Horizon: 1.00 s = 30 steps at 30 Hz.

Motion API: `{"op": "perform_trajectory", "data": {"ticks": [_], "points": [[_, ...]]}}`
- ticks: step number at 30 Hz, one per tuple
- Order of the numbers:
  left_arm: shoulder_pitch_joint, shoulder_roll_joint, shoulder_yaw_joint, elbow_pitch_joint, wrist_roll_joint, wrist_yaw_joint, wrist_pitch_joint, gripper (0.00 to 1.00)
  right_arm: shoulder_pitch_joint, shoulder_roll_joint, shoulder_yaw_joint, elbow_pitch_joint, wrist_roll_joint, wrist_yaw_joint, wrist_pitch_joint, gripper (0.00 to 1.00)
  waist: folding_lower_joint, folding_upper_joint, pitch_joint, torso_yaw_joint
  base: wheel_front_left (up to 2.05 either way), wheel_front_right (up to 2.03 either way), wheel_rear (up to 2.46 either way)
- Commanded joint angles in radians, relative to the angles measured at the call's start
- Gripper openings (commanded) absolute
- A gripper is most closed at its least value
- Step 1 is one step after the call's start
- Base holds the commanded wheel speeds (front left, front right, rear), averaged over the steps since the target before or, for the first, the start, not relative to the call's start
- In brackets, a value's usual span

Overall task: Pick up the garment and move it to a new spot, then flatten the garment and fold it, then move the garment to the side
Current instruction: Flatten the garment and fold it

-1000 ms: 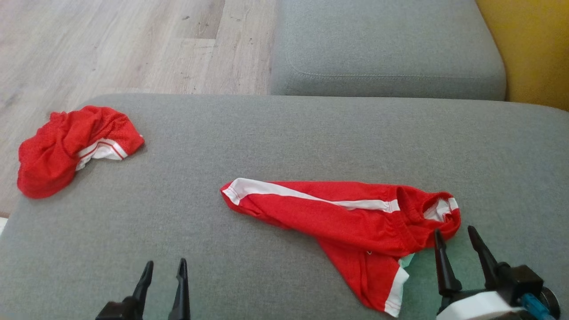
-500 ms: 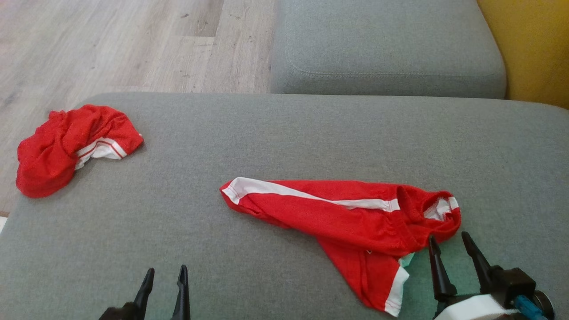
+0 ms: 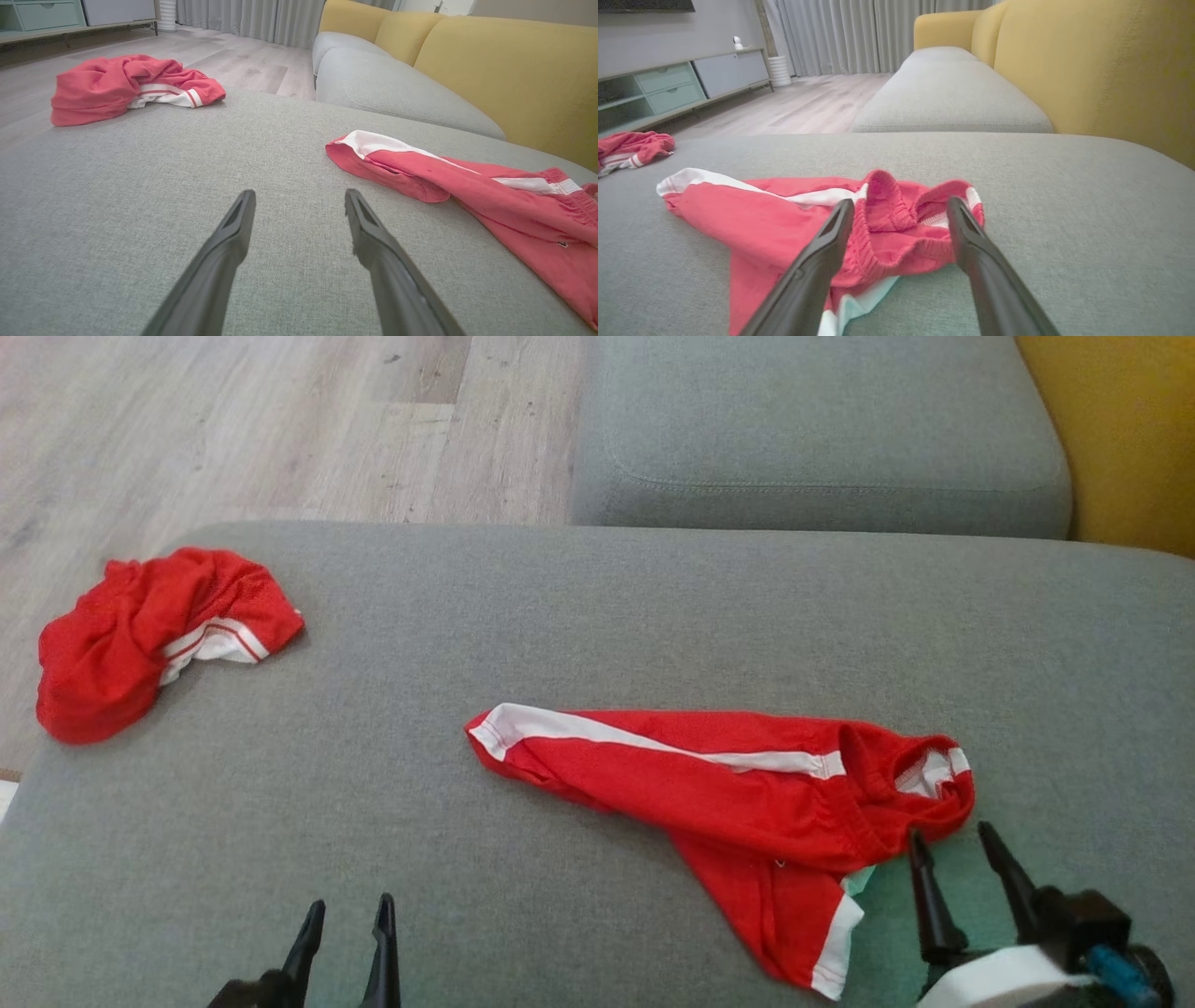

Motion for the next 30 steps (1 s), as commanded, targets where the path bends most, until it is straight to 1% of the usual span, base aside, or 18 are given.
{"op": "perform_trajectory", "data": {"ticks": [1,4,7,11,15,19,24,30], "points": [[-0.057,0.018,0.032,-0.024,-0.003,0.001,-0.007,1.00,-0.063,-0.007,0.008,-0.031,-0.007,0.008,0.013,1.00,-0.0001,0.0000,0.003,0.001,0.00,0.00,0.00],[-0.064,0.015,0.026,-0.028,0.002,0.004,-0.006,1.00,-0.098,-0.007,-0.008,-0.037,-0.014,0.008,0.081,1.00,-0.0001,0.0000,0.010,0.006,0.00,0.00,0.00],[-0.068,0.016,0.025,-0.033,0.003,0.007,-0.005,1.00,-0.142,-0.007,0.002,-0.048,-0.016,0.008,0.171,1.00,-0.0001,0.0000,0.018,0.014,0.00,0.00,0.00],[-0.075,0.014,0.026,-0.026,0.002,0.002,-0.009,1.00,-0.201,-0.007,0.021,-0.058,-0.030,0.008,0.296,1.00,-0.0001,0.0000,0.034,0.028,0.00,0.00,0.00],[-0.080,0.000,0.015,-0.031,0.006,0.005,-0.011,1.00,-0.250,-0.007,0.035,-0.041,-0.043,0.008,0.429,1.00,-0.0001,0.0000,0.051,0.050,0.00,0.00,0.00],[-0.088,-0.008,0.009,-0.025,0.006,0.000,-0.013,1.00,-0.288,-0.008,0.049,-0.011,-0.035,0.008,0.533,1.00,-0.0001,0.0000,0.073,0.076,0.00,0.00,0.00],[-0.096,-0.017,0.008,-0.015,0.007,-0.005,-0.019,1.00,-0.332,-0.023,0.043,0.029,-0.027,0.008,0.602,1.00,-0.0001,0.0000,0.099,0.102,0.00,0.00,0.00],[-0.105,-0.025,0.010,0.003,0.008,-0.014,-0.026,1.00,-0.363,-0.028,0.026,0.063,-0.009,0.008,0.638,1.00,-0.0001,0.0000,0.115,0.121,0.00,0.00,0.00]]}}
